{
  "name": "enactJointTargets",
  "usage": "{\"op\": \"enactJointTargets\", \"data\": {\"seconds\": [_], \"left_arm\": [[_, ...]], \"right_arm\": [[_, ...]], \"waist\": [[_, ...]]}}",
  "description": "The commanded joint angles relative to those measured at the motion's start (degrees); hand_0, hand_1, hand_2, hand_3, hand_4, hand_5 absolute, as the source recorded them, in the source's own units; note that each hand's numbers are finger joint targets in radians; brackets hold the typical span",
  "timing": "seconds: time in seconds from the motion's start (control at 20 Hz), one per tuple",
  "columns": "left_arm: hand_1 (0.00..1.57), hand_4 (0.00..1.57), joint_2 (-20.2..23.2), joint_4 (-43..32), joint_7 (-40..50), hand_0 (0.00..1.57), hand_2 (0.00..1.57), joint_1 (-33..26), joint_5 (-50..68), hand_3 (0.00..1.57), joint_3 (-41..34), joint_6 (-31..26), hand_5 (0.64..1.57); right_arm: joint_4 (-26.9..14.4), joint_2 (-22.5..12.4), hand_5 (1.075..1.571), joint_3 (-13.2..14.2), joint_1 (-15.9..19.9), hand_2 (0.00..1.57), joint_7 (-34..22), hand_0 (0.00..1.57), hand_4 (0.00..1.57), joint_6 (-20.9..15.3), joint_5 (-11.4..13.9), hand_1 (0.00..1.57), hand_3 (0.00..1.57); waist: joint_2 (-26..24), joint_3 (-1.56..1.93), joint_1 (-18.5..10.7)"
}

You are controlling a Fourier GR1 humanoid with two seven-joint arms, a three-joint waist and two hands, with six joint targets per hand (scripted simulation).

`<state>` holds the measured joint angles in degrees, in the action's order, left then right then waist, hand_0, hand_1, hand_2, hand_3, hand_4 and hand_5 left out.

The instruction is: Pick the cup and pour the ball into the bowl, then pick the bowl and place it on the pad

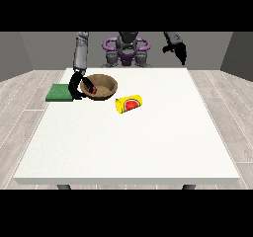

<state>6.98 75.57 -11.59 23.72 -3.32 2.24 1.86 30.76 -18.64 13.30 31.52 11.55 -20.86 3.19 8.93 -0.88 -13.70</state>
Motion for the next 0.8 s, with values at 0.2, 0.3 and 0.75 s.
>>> {"op": "enactJointTargets", "data": {"seconds": [0.2, 0.3, 0.75], "left_arm": [[0.0, 1.0, 2.1, -11.0, -0.8, 0.0, 0.0, -3.4, 2.1, 0.0, -6.9, 1.3, 1.407], [0.0, 1.01, 2.9, -8.9, -0.9, 0.0, 0.0, -5.2, 2.9, 0.0, -6.7, -0.7, 1.407], [0.0, 1.05, 4.2, -9.8, -4.9, 0.0, 0.0, -7.5, 3.1, 0.0, -9.3, -1.5, 1.435]], "right_arm": [[3.8, -1.4, 1.564, -7.7, 6.9, 1.57, -22.3, 1.57, 0.8, 4.2, 5.0, 1.57, 0.87], [4.4, -3.2, 1.568, -5.9, 8.4, 1.57, -25.5, 1.57, 0.82, 4.3, 3.9, 1.57, 0.78], [11.0, -4.9, 1.57, -3.6, 0.9, 1.57, -22.9, 1.57, 0.79, 9.9, 1.0, 1.57, 0.68]], "waist": [[-12.3, 0.75, 11.8], [-12.3, 0.83, 9.5], [-9.7, 0.86, 12.8]]}}
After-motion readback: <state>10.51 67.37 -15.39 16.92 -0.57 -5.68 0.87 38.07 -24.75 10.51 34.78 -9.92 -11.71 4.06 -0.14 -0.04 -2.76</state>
